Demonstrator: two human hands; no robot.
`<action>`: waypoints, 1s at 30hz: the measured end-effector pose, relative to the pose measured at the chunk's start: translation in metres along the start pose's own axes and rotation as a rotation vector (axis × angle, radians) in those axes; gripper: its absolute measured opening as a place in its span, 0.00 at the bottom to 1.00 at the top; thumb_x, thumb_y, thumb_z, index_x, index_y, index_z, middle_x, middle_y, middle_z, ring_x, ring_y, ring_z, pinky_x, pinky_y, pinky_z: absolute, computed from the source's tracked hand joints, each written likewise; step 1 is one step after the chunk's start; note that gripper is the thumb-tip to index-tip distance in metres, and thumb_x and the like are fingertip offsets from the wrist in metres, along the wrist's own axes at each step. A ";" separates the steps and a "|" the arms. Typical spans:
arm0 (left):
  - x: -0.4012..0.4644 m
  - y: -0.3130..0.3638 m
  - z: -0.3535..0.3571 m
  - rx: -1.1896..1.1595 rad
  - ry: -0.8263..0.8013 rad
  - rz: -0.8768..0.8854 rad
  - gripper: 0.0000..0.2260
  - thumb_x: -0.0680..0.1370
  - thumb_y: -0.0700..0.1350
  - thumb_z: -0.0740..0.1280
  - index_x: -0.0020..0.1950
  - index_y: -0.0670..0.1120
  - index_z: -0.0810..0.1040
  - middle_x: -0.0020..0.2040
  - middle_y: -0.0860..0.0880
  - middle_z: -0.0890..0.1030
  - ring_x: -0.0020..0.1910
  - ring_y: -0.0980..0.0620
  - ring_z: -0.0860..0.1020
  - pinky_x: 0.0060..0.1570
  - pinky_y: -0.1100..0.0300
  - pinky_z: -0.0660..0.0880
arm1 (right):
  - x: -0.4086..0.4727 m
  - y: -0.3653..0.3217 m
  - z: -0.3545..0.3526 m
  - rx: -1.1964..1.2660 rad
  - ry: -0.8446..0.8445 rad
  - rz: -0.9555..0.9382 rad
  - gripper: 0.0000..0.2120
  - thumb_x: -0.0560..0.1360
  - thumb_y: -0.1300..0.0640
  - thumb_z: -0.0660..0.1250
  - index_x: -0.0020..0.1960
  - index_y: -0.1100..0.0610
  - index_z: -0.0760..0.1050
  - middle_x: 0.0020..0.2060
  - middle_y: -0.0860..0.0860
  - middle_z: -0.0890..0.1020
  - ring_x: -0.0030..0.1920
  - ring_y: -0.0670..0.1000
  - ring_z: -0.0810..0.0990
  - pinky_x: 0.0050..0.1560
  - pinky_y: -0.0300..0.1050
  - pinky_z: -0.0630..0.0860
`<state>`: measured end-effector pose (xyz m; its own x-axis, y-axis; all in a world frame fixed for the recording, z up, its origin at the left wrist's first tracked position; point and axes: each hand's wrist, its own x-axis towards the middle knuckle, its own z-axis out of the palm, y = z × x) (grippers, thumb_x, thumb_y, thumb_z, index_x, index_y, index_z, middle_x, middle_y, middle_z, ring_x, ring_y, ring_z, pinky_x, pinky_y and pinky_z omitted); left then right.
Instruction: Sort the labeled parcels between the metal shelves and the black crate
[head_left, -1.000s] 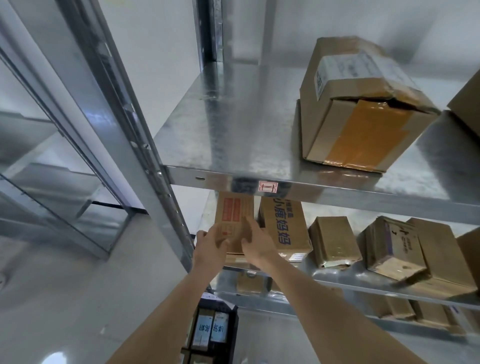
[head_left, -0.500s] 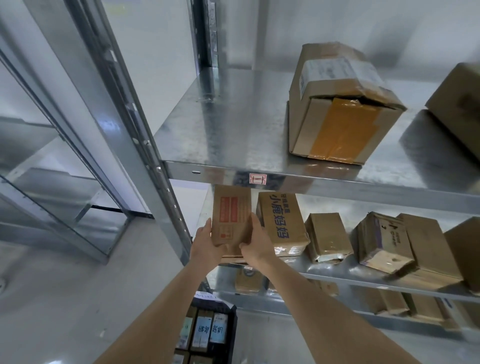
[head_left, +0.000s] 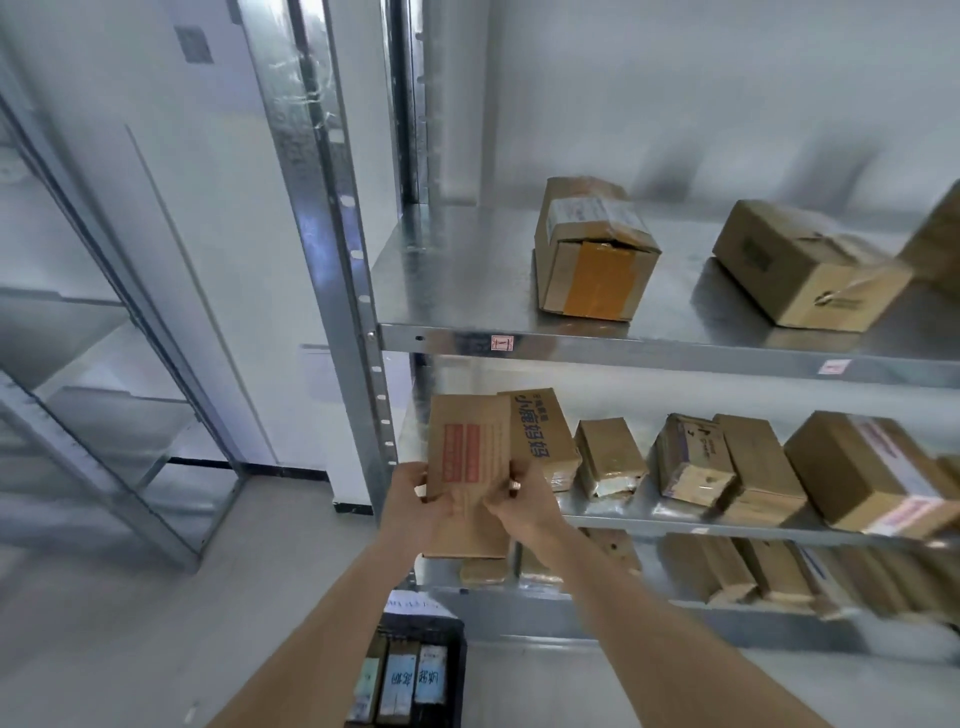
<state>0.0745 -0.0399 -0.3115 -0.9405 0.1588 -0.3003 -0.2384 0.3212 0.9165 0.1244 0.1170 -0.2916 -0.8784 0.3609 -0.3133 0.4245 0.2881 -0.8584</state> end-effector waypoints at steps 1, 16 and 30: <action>-0.013 0.005 -0.005 -0.018 -0.017 0.009 0.24 0.74 0.35 0.72 0.66 0.49 0.68 0.59 0.48 0.77 0.47 0.57 0.78 0.40 0.64 0.77 | -0.012 -0.003 -0.002 0.022 0.001 -0.015 0.29 0.76 0.59 0.74 0.72 0.53 0.64 0.53 0.42 0.76 0.62 0.50 0.78 0.68 0.51 0.76; -0.169 0.109 -0.073 -0.213 -0.137 0.186 0.12 0.75 0.58 0.70 0.53 0.52 0.78 0.48 0.52 0.84 0.45 0.57 0.82 0.39 0.67 0.74 | -0.179 -0.098 -0.038 0.272 -0.018 -0.208 0.37 0.64 0.29 0.77 0.65 0.48 0.78 0.56 0.46 0.86 0.59 0.50 0.84 0.62 0.51 0.80; -0.212 0.177 -0.093 -0.176 -0.184 0.296 0.26 0.76 0.46 0.74 0.68 0.65 0.69 0.57 0.51 0.81 0.57 0.51 0.78 0.44 0.63 0.74 | -0.219 -0.135 -0.104 0.318 -0.063 -0.303 0.29 0.73 0.58 0.79 0.66 0.42 0.68 0.55 0.53 0.85 0.52 0.53 0.86 0.45 0.42 0.83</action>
<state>0.2092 -0.1032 -0.0607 -0.9195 0.3908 -0.0436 -0.0158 0.0740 0.9971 0.2825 0.0915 -0.0648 -0.9688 0.2441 -0.0438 0.0655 0.0817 -0.9945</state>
